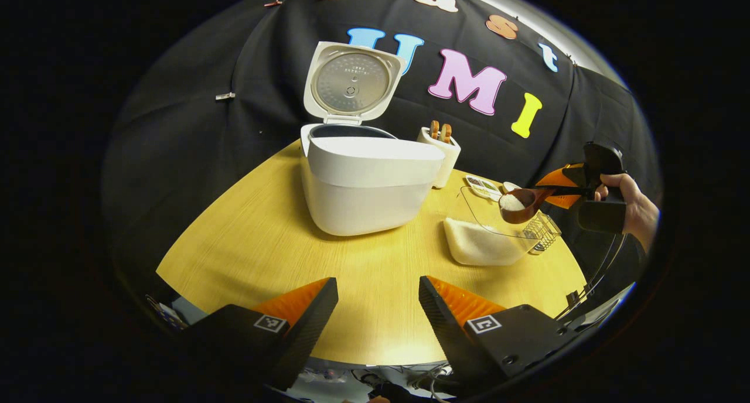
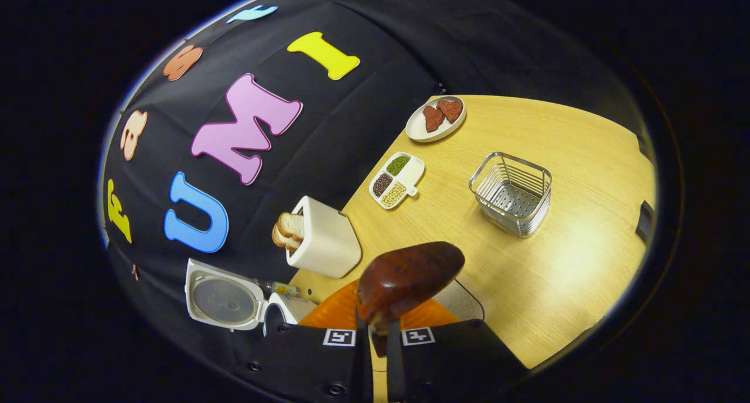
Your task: Close the left gripper, press the button to open the rice cooker; take a wooden spoon from the chopstick holder with the right hand, scoop a spoonful of rice and pour it into the rice cooker, then put the wooden spoon back into the chopstick holder.
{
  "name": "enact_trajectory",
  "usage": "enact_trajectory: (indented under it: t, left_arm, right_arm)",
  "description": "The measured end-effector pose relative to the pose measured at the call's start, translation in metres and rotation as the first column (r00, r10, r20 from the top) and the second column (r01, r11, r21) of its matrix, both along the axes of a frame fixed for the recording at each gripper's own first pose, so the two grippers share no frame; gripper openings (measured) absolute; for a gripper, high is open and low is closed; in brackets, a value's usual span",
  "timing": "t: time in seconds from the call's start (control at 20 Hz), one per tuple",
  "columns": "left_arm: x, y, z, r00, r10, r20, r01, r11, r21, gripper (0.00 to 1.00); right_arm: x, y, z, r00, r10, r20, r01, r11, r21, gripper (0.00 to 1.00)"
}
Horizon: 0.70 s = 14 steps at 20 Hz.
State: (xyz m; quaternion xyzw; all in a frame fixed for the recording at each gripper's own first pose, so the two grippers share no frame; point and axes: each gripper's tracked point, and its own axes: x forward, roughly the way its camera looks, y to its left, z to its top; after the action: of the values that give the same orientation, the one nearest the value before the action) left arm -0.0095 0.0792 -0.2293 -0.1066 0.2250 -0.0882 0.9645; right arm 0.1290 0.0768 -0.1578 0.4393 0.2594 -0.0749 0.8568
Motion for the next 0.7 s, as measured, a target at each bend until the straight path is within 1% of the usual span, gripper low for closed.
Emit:
enact_trajectory:
  t: [0.2,0.35,0.55,0.7]
  left_arm:
    - [0.004,-0.001,0.007,1.000,0.015,0.006,-0.015,1.000,-0.009,0.96]
    - [0.004,-0.004,0.010,1.000,0.016,0.009,-0.015,1.000,-0.023,0.96]
    - [0.003,-0.002,0.012,1.000,0.011,0.017,-0.011,1.000,-0.008,0.96]
    - [0.000,0.004,0.011,1.000,0.014,0.013,-0.014,1.000,0.001,0.96]
  right_arm:
    - [0.007,-0.005,0.015,0.999,-0.036,-0.007,0.036,0.996,0.079,0.14]
    - [0.014,0.003,0.034,0.999,-0.032,0.003,0.031,0.989,0.147,0.14]
    - [0.028,0.030,0.060,0.999,0.001,0.034,-0.007,0.982,0.190,0.14]
    - [0.038,0.068,0.077,0.997,0.058,0.050,-0.069,0.969,0.238,0.14]
